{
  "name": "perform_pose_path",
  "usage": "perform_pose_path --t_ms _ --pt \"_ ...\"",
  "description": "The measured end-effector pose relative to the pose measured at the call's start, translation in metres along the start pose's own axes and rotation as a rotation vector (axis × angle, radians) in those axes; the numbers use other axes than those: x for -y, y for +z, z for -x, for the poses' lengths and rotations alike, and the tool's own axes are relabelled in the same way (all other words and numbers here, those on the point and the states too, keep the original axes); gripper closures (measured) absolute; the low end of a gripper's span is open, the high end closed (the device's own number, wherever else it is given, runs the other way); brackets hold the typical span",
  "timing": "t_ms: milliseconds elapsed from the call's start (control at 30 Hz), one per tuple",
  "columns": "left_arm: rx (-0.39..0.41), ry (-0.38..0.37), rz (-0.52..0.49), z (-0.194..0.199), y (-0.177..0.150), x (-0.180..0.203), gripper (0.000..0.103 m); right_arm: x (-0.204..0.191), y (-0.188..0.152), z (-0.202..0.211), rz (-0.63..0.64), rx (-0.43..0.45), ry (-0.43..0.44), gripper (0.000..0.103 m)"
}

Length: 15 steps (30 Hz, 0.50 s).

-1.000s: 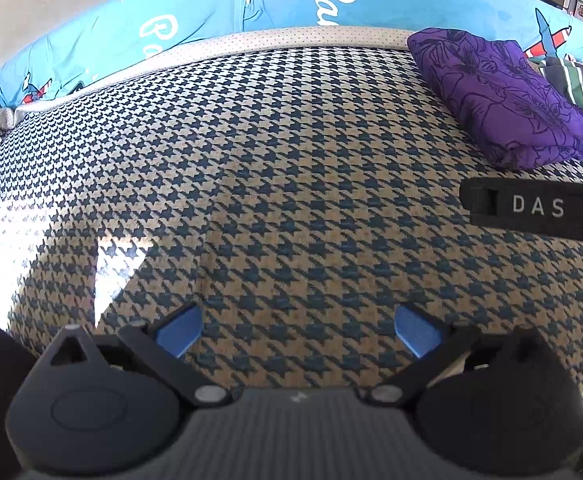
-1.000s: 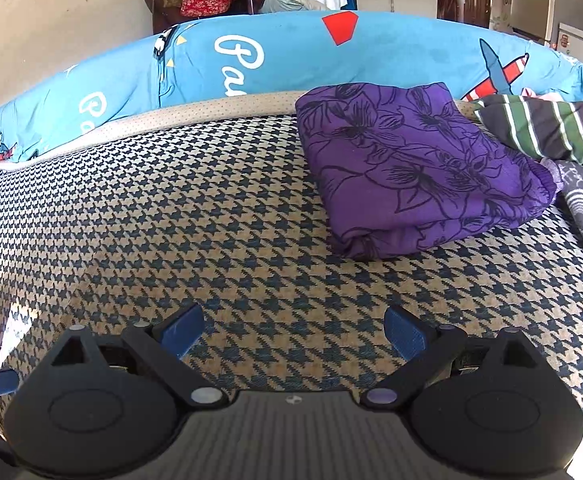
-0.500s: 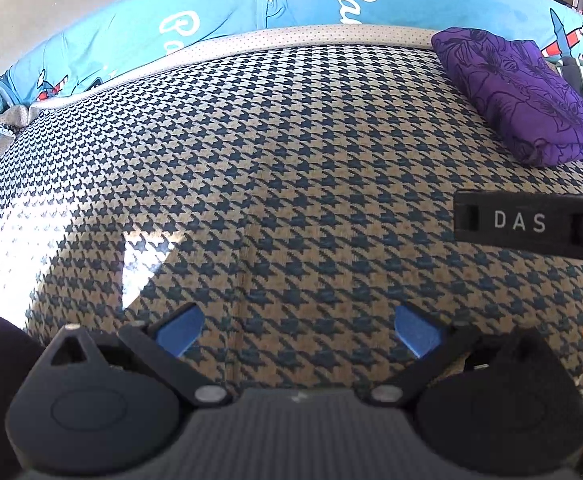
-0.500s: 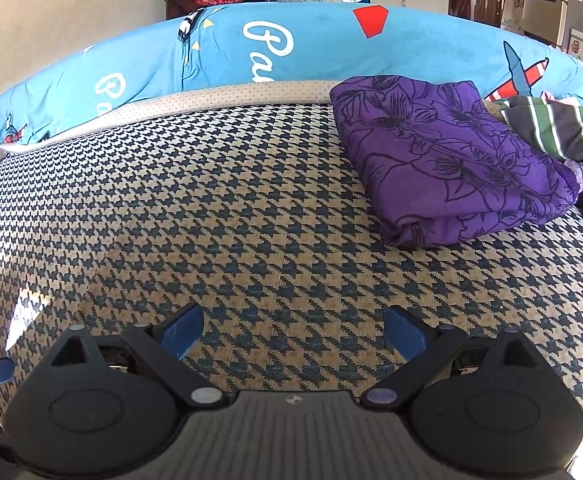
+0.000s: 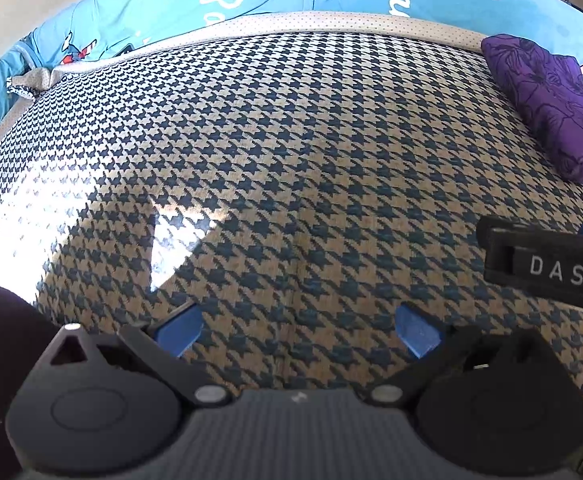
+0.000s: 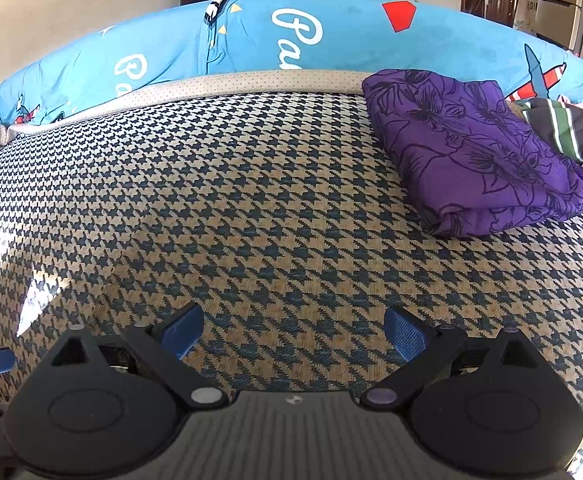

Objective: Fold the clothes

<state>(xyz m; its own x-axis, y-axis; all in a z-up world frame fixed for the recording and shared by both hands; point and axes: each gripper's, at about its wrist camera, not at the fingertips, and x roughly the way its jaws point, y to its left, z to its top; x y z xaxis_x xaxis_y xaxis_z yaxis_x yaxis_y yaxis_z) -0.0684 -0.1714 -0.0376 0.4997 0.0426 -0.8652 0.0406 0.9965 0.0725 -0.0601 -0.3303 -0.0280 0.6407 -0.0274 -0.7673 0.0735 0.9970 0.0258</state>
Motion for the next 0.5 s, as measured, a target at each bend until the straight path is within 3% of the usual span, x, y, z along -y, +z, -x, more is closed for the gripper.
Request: perform_pose_path --t_ms 500 --pt "-0.03 0.029 0.031 -0.012 0.004 -0.008 0.0 0.0 -0.001 0.001 -0.053 -0.07 0.001 0.006"
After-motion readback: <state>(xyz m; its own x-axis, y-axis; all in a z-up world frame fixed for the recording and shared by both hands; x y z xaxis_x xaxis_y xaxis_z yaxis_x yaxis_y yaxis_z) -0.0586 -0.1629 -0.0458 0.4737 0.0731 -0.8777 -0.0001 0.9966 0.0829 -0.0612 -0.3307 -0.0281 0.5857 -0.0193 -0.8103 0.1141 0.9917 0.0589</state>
